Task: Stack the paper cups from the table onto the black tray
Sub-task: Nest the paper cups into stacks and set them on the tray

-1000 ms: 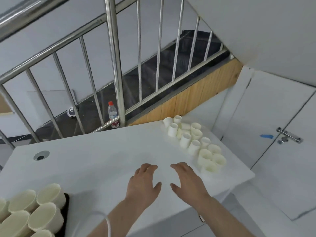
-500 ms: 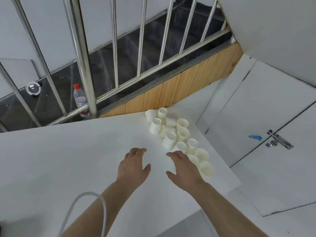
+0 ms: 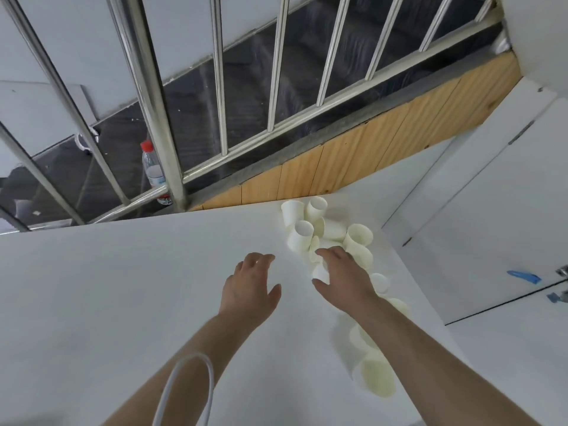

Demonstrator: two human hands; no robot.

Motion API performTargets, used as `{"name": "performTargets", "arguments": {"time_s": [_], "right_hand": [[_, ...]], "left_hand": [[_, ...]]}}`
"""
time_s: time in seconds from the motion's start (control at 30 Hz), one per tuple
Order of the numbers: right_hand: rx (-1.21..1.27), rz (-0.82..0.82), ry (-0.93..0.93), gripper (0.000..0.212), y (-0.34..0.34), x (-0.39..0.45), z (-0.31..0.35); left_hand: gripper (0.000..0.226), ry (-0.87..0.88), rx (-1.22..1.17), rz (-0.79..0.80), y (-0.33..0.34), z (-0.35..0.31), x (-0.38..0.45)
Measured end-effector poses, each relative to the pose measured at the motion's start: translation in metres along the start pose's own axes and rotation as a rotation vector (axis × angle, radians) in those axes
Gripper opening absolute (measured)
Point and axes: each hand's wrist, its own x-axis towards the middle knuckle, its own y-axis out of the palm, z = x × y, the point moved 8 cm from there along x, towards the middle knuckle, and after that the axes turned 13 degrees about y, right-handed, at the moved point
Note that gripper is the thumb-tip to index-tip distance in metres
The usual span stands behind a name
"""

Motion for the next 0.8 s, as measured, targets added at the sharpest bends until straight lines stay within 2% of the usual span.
{"name": "performTargets", "arguments": {"time_s": [0.5, 0.8], "right_hand": [[-0.151, 0.080, -0.089, 0.063, 0.045, 0.147, 0.022], [-0.153, 0.114, -0.151, 0.046, 0.057, 0.169, 0.031]], "left_hand": [[0.066, -0.080, -0.042, -0.030, 0.035, 0.036, 0.065], [0.070, -0.108, -0.055, -0.012, 0.052, 0.051, 0.080]]}}
